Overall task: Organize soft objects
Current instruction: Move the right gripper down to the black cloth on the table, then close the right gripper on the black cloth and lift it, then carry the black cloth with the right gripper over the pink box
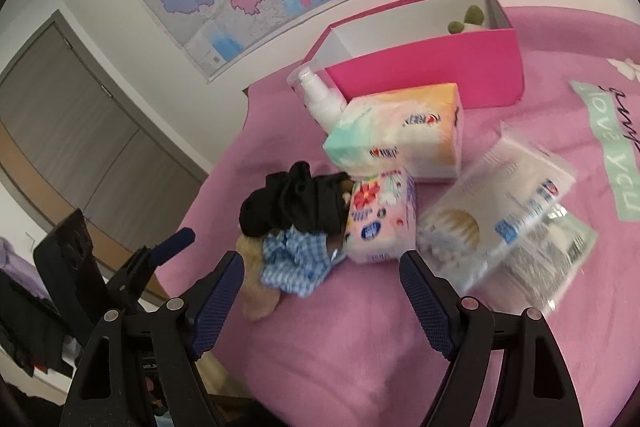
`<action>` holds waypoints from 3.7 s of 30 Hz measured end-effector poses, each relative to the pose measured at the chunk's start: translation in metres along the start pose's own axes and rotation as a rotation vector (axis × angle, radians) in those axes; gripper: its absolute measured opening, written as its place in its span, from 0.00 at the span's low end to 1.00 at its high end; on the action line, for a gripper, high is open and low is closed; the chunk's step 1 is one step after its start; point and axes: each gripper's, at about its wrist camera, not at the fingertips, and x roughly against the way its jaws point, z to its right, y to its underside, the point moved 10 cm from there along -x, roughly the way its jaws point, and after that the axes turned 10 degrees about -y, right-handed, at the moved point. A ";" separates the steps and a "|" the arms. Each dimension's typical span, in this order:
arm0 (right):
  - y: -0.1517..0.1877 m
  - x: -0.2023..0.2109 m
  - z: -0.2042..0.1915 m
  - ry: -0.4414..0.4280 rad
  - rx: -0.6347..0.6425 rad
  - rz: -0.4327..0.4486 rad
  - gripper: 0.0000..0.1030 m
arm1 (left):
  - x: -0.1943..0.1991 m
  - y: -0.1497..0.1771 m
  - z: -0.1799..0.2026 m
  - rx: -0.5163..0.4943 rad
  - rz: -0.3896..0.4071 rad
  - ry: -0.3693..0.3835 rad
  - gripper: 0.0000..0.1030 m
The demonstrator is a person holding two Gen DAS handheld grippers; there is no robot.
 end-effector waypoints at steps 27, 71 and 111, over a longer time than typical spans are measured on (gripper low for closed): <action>-0.033 -0.095 0.013 -0.060 -0.037 -0.145 0.43 | -0.065 -0.001 -0.001 -0.087 -0.122 -0.012 0.73; -0.034 -0.050 -0.036 -0.116 0.085 -0.050 0.08 | -0.008 -0.032 0.010 -0.106 -0.014 -0.029 0.33; -0.004 -0.091 -0.006 -0.018 0.002 -0.184 0.34 | -0.041 0.013 0.023 -0.126 -0.157 0.021 0.65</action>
